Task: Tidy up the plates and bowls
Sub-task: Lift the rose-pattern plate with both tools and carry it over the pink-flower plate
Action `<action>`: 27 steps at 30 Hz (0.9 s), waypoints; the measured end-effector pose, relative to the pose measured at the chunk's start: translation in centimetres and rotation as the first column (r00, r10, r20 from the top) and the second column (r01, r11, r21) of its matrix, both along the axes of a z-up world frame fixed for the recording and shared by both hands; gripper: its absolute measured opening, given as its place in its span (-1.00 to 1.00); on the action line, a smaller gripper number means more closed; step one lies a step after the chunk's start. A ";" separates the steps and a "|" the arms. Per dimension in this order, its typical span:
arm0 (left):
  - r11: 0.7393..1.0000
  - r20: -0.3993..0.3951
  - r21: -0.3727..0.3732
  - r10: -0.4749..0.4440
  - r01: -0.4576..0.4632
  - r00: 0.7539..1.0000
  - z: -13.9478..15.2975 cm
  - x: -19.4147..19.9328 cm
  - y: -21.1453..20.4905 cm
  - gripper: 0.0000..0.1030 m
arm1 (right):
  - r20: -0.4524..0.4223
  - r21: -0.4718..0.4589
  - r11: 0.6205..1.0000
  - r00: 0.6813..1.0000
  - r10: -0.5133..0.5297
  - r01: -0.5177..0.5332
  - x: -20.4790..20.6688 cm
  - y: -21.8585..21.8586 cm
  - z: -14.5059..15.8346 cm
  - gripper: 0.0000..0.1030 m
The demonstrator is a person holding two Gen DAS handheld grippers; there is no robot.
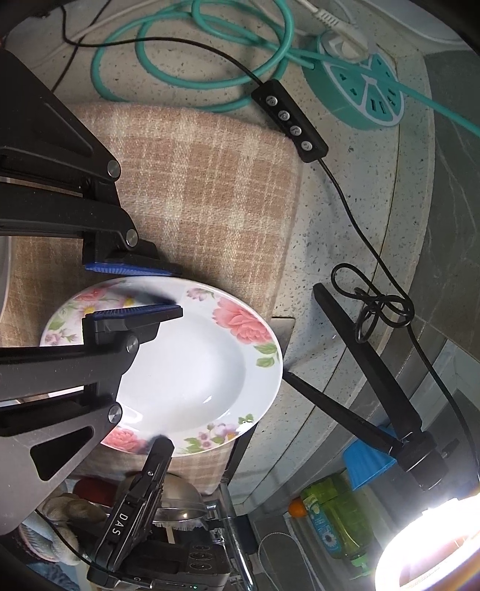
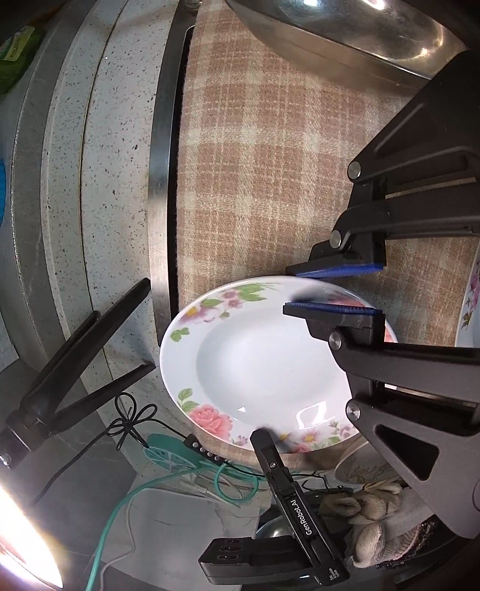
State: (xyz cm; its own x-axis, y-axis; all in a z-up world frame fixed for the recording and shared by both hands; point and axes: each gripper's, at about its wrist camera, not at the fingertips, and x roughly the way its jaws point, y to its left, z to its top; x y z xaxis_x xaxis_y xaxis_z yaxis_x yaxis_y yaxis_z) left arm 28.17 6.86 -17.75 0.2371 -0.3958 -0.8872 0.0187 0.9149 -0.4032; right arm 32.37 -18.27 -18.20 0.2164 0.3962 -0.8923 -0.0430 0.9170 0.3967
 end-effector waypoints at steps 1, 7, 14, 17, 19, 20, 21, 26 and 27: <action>1.000 0.001 0.000 -0.001 0.001 1.000 0.0 -0.2 0.0 -0.75 | 0.000 0.002 1.000 1.000 0.001 -0.001 -0.2 0.0 0.1 -0.75; 1.000 0.006 0.000 -0.006 0.006 1.000 0.4 -1.3 0.0 -0.74 | 0.007 0.031 0.999 1.000 -0.009 0.009 -1.7 -0.5 0.6 -0.75; 1.000 0.033 -0.007 -0.007 0.007 0.999 1.8 -2.6 0.0 -0.74 | 0.042 0.011 1.000 0.999 0.007 -0.008 -3.8 -0.4 2.5 -0.75; 1.000 0.047 -0.015 -0.014 0.014 0.999 2.7 -3.2 0.2 -0.74 | 0.056 0.033 0.999 0.998 0.005 -0.007 -4.9 -0.7 3.2 -0.75; 1.000 0.059 -0.010 -0.020 0.021 0.998 3.3 -3.7 0.0 -0.75 | 0.061 0.043 0.999 0.998 0.005 -0.008 -5.7 -0.9 3.6 -0.75; 1.000 0.065 -0.009 -0.024 0.024 0.998 3.5 -4.0 -0.2 -0.75 | 0.064 0.042 0.999 0.998 0.006 -0.009 -6.2 -0.9 3.8 -0.75; 1.000 0.068 -0.011 -0.026 0.027 0.997 3.8 -4.2 -0.2 -0.75 | 0.069 0.039 0.999 0.998 0.006 -0.009 -6.6 -0.9 4.0 -0.75; 0.999 0.084 -0.013 -0.044 0.046 0.995 4.5 -5.6 -0.7 -0.75 | 0.088 0.047 0.999 0.996 0.009 -0.013 -8.6 -1.2 5.1 -0.75; 0.999 0.087 -0.012 -0.049 0.050 0.995 4.5 -5.9 -1.0 -0.75 | 0.090 0.048 0.999 0.996 0.009 -0.013 -9.0 -1.3 5.3 -0.75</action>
State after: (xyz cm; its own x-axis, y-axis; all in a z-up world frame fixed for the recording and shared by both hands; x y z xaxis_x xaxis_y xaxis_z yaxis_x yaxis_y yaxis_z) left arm 22.24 5.83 -13.27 0.2927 -0.4213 -0.8584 0.0993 0.9062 -0.4110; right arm 23.42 -19.55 -12.91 0.2896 0.4410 -0.8495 -0.0905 0.8962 0.4344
